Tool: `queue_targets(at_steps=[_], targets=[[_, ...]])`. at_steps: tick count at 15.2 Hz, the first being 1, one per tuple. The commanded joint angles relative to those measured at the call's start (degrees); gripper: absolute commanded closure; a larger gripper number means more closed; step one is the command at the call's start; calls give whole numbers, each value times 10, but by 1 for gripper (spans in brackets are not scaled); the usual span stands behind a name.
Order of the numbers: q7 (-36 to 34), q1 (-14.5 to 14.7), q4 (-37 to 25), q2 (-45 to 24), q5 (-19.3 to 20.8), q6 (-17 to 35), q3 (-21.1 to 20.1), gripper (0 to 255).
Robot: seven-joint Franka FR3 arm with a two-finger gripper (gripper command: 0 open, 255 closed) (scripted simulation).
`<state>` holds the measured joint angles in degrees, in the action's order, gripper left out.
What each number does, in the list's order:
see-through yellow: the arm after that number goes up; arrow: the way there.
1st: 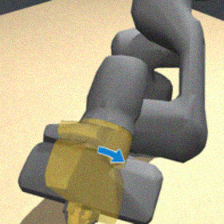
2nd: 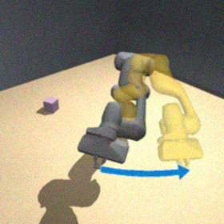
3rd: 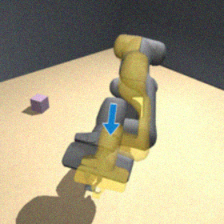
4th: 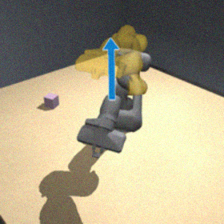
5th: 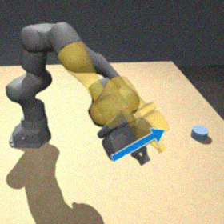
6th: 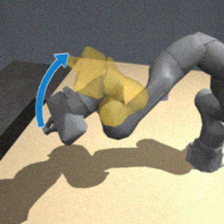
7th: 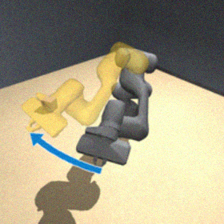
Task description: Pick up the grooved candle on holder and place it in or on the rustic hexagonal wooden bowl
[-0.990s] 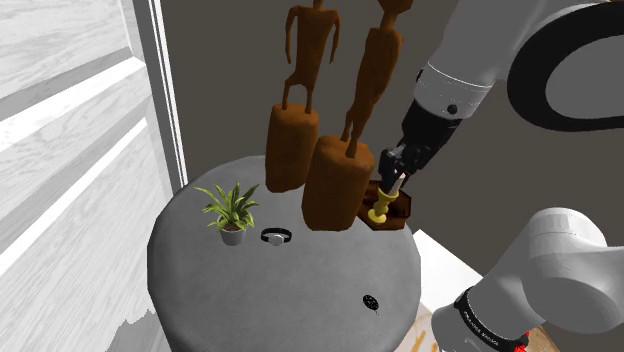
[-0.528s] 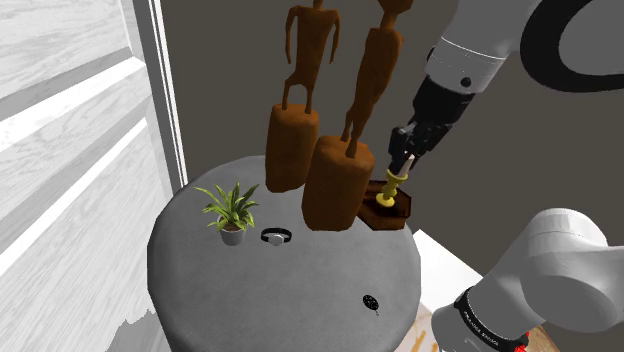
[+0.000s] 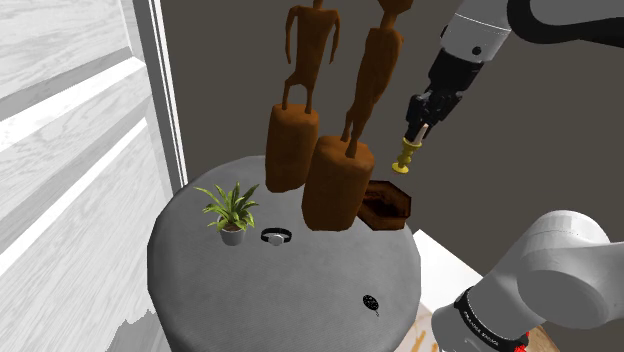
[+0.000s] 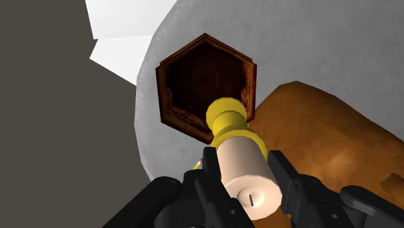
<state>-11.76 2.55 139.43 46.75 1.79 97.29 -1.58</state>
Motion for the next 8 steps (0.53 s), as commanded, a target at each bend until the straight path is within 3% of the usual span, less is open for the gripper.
queue_targets(at_steps=[1, 8], targets=[[25, -9, -13, -12, 15, 0, 23, 255], [23, -10, 46, -4, 16, 51, 24, 255]])
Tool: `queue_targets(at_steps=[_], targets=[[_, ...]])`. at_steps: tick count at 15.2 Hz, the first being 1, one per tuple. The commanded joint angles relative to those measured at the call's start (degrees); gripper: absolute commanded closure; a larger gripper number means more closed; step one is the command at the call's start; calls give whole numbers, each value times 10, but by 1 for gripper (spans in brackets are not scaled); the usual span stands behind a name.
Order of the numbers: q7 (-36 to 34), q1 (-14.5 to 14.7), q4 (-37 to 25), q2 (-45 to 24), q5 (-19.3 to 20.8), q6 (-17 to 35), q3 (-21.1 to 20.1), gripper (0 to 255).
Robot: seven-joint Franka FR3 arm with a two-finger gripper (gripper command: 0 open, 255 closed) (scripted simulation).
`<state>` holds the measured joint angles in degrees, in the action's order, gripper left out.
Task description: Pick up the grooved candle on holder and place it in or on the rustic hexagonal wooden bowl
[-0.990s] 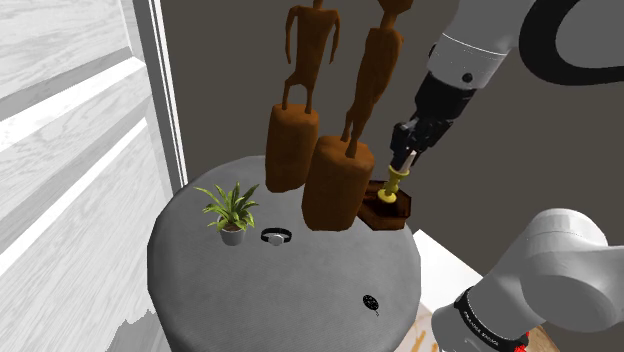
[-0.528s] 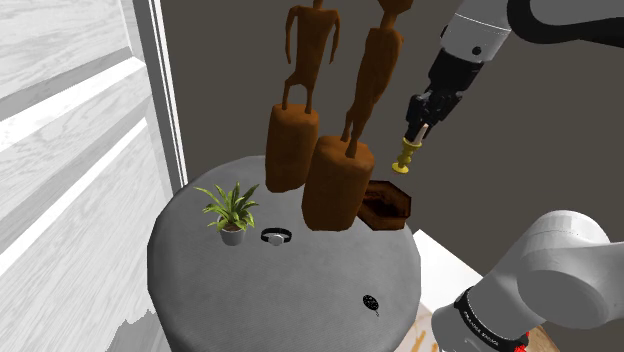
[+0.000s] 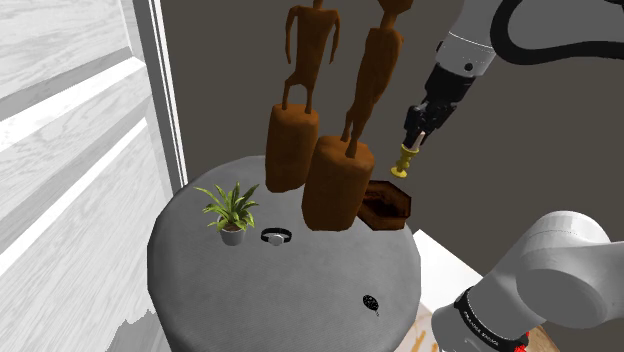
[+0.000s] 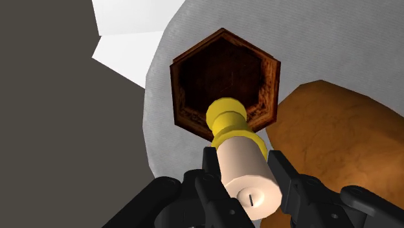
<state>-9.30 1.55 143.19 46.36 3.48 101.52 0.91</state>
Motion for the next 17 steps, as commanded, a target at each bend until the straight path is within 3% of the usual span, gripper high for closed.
queue_targets(at_steps=[1, 14, 17], targets=[[-2, 0, 17, 1, 0, 16, -1, 255], [-7, -1, 115, -2, 3, 118, 1, 255], [-7, -1, 115, -2, 3, 118, 1, 255]])
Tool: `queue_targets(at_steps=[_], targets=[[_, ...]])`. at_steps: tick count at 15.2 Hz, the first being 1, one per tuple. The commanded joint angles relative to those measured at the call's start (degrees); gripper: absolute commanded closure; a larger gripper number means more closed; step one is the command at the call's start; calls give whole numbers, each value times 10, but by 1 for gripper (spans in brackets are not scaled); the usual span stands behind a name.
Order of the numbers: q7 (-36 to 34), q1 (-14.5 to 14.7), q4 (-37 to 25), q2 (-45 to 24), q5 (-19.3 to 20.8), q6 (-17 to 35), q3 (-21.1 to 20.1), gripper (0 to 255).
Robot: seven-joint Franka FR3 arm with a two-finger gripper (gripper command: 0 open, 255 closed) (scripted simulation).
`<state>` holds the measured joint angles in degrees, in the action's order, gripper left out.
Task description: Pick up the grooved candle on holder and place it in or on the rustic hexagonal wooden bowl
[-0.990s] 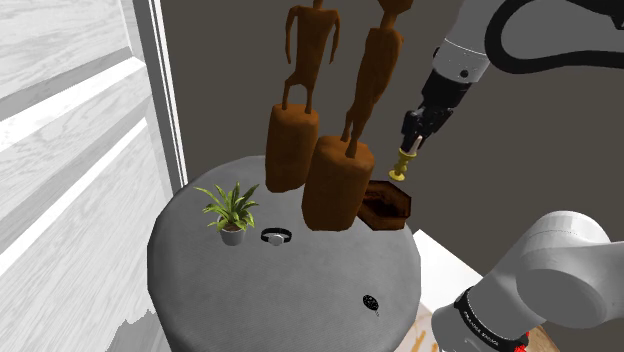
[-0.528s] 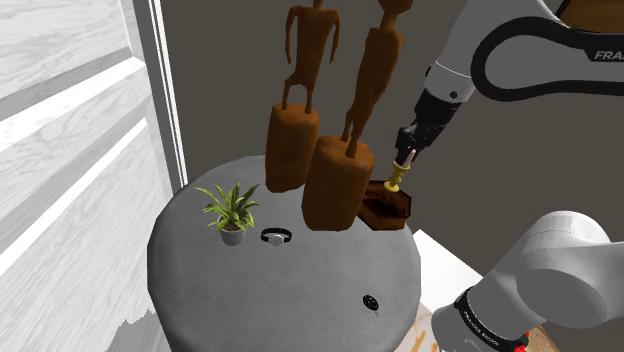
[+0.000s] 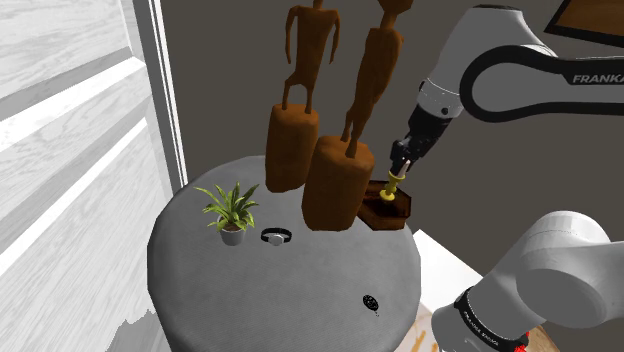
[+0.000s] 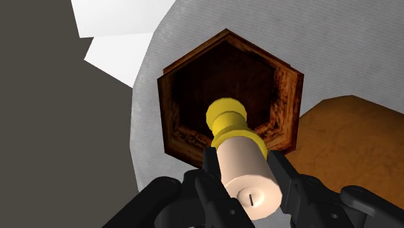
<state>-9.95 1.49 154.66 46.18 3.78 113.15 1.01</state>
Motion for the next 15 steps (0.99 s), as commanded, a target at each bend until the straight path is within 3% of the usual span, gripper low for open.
queue_targets(at_steps=[1, 5, 6, 11, 15], targets=[[0, 0, 1, -1, 0, 1, 0, 255], [0, 0, 1, -1, 0, 1, 0, 255], [0, 0, 1, -1, 0, 1, 0, 0], [0, 0, 1, -1, 0, 1, 0, 0], [1, 2, -65, 13, -4, -77, -4, 0]])
